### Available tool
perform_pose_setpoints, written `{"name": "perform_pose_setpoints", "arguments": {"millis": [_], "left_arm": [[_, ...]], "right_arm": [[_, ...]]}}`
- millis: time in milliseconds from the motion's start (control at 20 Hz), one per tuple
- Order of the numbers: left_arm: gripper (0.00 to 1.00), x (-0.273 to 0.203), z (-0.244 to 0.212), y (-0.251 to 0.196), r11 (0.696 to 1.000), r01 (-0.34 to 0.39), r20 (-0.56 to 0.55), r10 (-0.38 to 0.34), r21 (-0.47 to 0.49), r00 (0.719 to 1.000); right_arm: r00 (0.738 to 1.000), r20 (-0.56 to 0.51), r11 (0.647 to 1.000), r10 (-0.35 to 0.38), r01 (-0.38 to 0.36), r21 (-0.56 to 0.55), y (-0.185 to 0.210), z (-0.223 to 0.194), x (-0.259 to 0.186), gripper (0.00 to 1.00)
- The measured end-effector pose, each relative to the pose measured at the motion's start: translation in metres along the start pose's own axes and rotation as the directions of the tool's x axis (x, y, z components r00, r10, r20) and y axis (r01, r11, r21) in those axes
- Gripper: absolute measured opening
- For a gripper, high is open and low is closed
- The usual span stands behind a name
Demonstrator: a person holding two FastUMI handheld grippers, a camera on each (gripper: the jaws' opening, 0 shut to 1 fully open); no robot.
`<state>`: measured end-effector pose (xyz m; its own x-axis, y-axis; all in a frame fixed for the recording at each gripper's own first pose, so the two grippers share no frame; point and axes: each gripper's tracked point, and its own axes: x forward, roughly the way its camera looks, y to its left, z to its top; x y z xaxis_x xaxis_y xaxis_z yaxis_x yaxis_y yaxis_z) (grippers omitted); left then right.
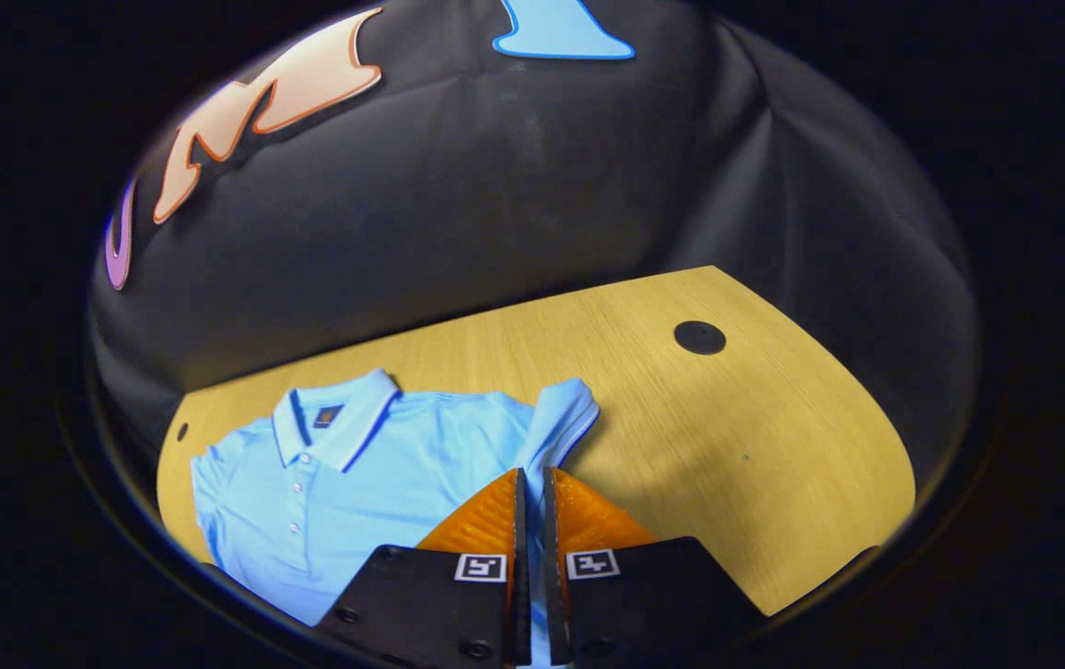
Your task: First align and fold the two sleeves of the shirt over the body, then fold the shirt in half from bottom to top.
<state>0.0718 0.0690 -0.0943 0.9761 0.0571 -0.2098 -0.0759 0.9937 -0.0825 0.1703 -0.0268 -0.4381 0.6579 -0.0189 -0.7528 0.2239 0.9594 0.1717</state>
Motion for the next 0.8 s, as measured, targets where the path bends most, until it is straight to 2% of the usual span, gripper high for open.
{"name": "perform_pose_setpoints", "arguments": {"millis": [400,750,800], "left_arm": [[0.95,-0.001,-0.011,0.017,0.999,-0.007,-0.027,0.006,-0.033,1.000],[0.95,0.009,-0.033,0.040,0.999,-0.018,-0.084,0.015,-0.039,0.996],[0.95,0.012,-0.039,0.043,0.999,-0.023,-0.099,0.019,-0.047,0.995]], "right_arm": [[0.986,0.009,0.983,0.169,-0.169,0.072,0.082,-0.012,-0.014,0.09],[0.980,-0.034,0.976,0.198,-0.194,0.103,0.123,-0.042,-0.004,0.09],[0.978,-0.041,0.974,0.203,-0.198,0.110,0.127,-0.044,-0.006,0.12]]}}
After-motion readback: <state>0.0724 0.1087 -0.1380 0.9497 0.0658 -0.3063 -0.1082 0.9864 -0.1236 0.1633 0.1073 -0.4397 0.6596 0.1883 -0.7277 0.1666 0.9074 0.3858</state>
